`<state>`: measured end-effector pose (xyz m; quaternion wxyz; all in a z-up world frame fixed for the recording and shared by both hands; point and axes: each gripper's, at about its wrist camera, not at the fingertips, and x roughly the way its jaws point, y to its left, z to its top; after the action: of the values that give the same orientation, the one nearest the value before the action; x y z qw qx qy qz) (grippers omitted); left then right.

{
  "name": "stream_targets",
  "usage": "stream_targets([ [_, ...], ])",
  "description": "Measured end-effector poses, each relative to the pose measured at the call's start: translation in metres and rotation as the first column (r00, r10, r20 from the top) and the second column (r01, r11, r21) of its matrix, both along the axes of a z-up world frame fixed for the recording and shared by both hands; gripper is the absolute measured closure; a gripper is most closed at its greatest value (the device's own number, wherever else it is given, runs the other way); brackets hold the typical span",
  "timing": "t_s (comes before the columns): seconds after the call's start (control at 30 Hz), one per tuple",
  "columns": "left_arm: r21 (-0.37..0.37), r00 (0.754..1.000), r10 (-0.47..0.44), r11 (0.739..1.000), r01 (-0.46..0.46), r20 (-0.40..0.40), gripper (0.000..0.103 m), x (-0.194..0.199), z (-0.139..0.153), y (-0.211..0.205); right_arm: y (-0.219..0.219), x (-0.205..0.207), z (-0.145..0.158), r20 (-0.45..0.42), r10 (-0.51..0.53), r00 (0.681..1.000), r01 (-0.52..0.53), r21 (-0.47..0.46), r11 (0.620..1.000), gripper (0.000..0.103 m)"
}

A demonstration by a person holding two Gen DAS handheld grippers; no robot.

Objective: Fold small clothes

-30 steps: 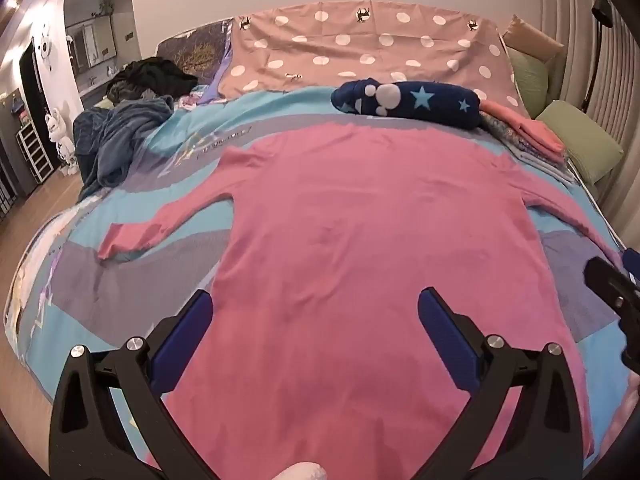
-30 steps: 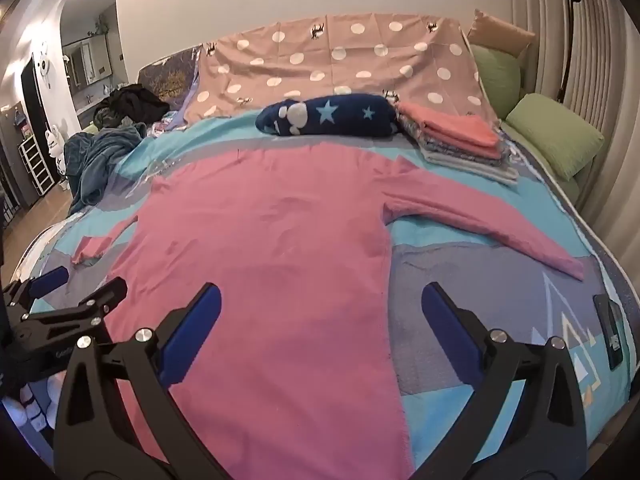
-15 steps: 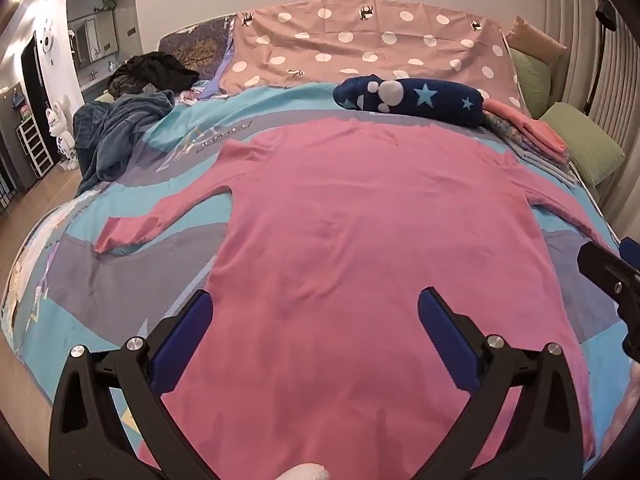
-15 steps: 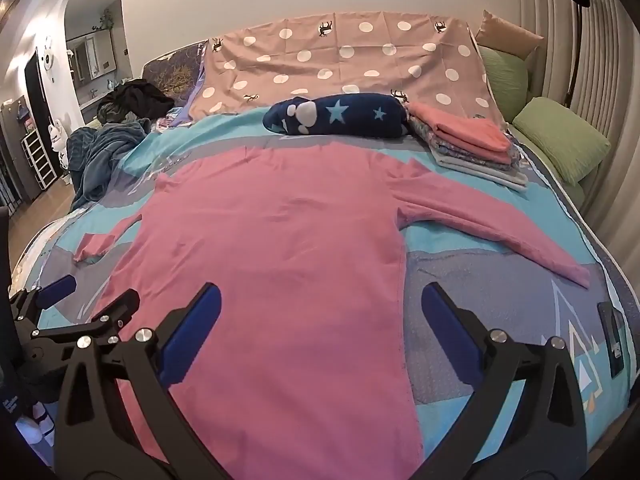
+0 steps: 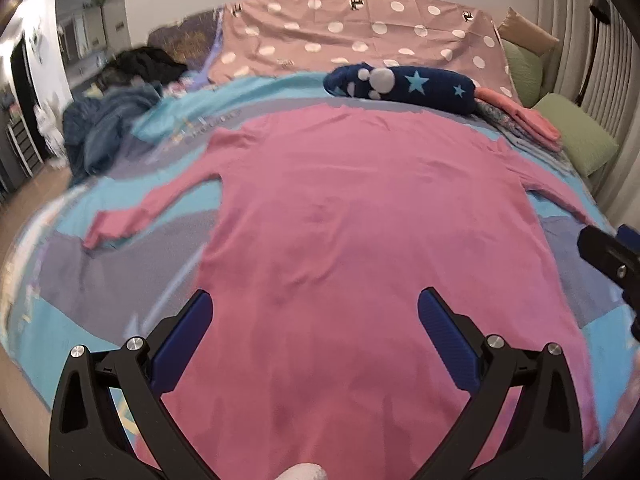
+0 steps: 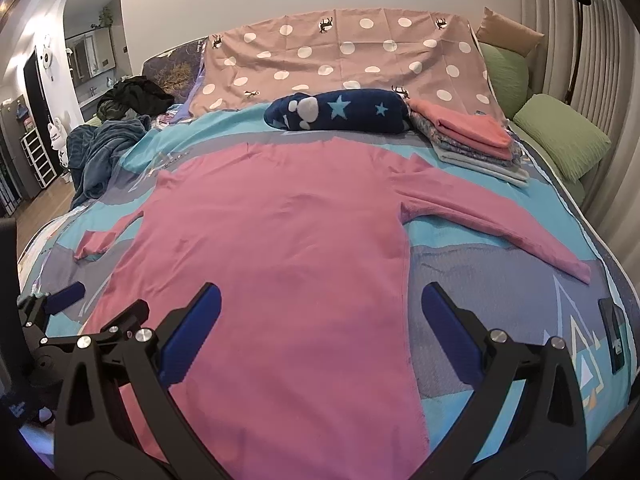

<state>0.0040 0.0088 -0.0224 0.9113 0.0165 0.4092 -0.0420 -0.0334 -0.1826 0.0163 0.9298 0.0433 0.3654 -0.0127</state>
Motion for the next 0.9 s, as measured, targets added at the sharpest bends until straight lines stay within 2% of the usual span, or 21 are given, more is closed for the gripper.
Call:
stream_targets([
  [0.07,-0.020,1.000,0.002,1.000,-0.002,-0.009,0.001,0.000,-0.002,0.003,0.001,0.000,-0.001,-0.003,0.000,1.000,0.000,-0.001,1.000,0.002],
  [0.2,0.020,1.000,-0.008,1.000,0.007,0.018,0.001,-0.003,-0.003,-0.001,0.002,0.000,-0.003,-0.007,0.003,1.000,-0.003,-0.003,1.000,0.002],
  [0.47,0.049,0.998,-0.045,0.998,0.044,0.031,0.001,-0.004,-0.003,-0.008,0.004,0.000,-0.005,-0.011,0.002,1.000,-0.002,-0.006,1.000,0.002],
  [0.9,0.028,0.997,-0.079,0.996,0.079,0.002,0.005,-0.004,-0.007,-0.008,0.001,0.004,-0.010,-0.030,-0.015,0.999,0.015,-0.001,1.000,0.002],
])
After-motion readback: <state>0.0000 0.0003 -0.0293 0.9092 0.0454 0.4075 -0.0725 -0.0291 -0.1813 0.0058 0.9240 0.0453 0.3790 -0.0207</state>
